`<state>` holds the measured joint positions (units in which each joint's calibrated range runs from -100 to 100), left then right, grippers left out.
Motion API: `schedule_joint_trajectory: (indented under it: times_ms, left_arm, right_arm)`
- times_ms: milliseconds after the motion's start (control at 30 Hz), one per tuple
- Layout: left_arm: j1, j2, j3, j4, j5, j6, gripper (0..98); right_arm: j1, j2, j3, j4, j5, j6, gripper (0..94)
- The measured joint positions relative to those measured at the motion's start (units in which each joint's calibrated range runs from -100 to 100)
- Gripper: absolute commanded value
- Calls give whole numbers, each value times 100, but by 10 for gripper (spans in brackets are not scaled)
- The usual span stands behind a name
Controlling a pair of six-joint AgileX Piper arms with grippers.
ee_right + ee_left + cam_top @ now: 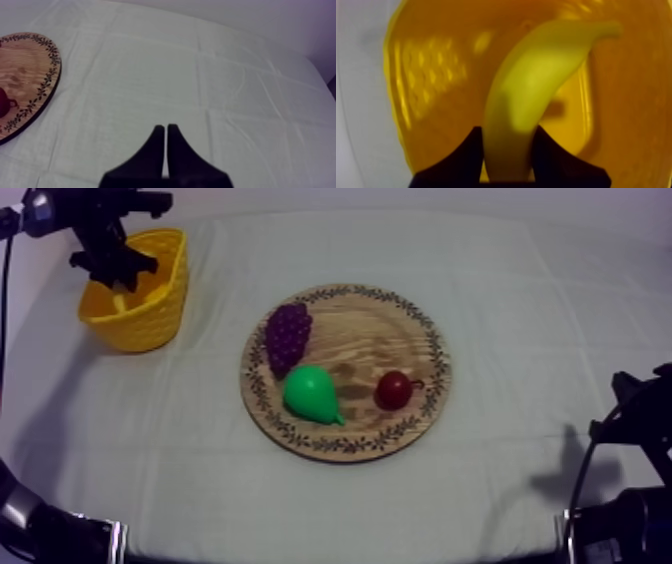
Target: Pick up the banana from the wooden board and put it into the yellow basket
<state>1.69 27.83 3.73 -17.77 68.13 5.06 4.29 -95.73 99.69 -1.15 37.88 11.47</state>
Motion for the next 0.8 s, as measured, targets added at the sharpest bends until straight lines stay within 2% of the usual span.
schedule_joint_trajectory:
  times_ms: [133, 267, 433, 567, 667, 800]
  left_arm:
    - [-16, -109, 242, 37, -338, -52, 546]
    - [-19, -225, 472, 52, -635, -67, 515]
    - [40, -491, 774, 44, -995, 13, 272]
    - [109, -876, 1166, 52, -1412, 71, 123]
    - [179, -1250, 1555, 46, -1740, 121, 46]
    - [277, -1925, 2275, 4, -2298, 199, 12]
  right_arm:
    - [0, 0, 0, 0, 0, 0, 3]
    - [0, 0, 0, 0, 0, 0, 3]
    - [0, 0, 0, 0, 0, -3, 3]
    - [0, 0, 0, 0, 0, -2, 3]
    - [0, 0, 0, 0, 0, -2, 3]
    - [0, 0, 0, 0, 0, -2, 3]
